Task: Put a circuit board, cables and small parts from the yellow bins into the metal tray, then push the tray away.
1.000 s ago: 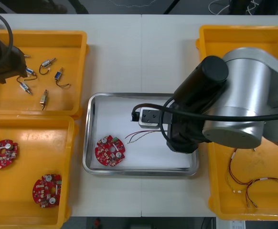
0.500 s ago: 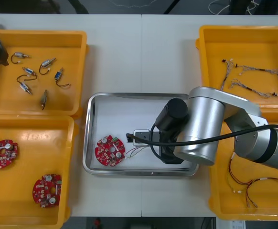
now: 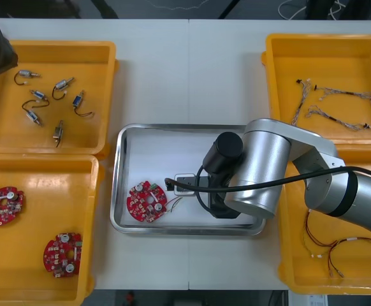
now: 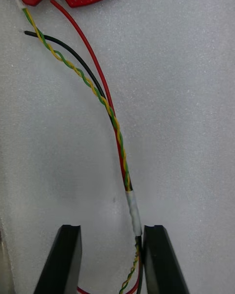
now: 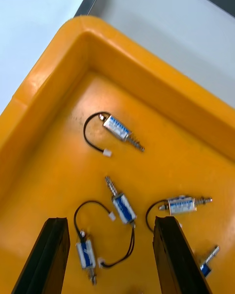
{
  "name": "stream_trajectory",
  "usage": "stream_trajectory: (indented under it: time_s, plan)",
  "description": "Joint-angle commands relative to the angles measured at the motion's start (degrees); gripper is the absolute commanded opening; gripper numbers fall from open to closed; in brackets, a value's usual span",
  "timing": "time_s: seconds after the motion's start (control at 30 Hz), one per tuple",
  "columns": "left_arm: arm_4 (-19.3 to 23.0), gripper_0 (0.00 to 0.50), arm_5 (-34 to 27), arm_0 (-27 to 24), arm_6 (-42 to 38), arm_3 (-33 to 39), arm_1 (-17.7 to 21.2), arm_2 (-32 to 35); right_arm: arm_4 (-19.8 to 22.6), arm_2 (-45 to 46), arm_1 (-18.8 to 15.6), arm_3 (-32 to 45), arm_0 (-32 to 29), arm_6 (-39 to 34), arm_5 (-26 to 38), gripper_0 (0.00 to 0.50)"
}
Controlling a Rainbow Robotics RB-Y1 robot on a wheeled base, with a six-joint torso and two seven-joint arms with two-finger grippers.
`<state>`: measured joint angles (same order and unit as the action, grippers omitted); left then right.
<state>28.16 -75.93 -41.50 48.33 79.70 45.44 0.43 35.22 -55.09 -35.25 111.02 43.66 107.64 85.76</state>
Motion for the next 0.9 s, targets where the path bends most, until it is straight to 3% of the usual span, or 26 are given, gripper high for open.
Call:
stream_trajectory:
  time_s: [0.03,0.43,0.67,0.9]
  plan:
    - [-2.8,0.500,6.0,-4.0,6.7,-4.0,0.3,-1.9,-0.7,0.3,0.7,0.7,1.4,1.3,0.4,0.500]
    - [-8.0,0.500,21.2,-10.1,7.6,-19.8,-4.7,-6.7,-0.2,6.8,0.9,2.4,0.1,1.1,3.5,0.500]
    - [-11.7,0.500,30.4,-11.4,7.7,-26.2,-7.9,-7.0,-0.2,15.3,2.5,3.8,0.0,0.5,13.6,0.500]
    - [-14.8,0.500,31.3,-11.4,7.7,-26.8,-9.1,-7.0,-0.3,24.0,4.0,4.9,0.1,-0.4,24.2,0.500]
